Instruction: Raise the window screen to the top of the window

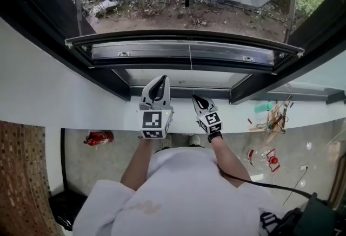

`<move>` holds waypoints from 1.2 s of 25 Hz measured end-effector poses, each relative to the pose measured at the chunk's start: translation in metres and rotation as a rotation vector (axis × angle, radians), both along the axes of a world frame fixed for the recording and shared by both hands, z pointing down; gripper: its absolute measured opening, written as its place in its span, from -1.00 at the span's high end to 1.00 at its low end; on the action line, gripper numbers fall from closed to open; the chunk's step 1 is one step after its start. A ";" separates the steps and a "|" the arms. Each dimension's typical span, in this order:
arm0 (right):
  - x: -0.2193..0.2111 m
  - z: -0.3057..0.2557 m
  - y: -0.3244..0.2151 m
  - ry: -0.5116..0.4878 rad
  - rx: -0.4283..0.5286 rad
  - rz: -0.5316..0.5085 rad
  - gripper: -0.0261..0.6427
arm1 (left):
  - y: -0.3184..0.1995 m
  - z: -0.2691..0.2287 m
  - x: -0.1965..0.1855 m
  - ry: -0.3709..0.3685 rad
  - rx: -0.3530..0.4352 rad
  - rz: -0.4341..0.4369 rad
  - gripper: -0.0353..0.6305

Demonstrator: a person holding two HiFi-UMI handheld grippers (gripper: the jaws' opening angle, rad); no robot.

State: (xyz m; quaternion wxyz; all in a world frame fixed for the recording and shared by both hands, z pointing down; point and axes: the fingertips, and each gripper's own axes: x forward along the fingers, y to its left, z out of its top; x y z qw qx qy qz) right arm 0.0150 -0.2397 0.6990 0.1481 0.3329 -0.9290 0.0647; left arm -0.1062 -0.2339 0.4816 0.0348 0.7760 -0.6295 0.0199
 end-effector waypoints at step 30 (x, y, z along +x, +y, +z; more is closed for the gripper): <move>-0.022 -0.102 -0.011 -0.093 0.209 -0.013 0.92 | -0.002 -0.027 0.011 -0.001 0.053 0.045 0.87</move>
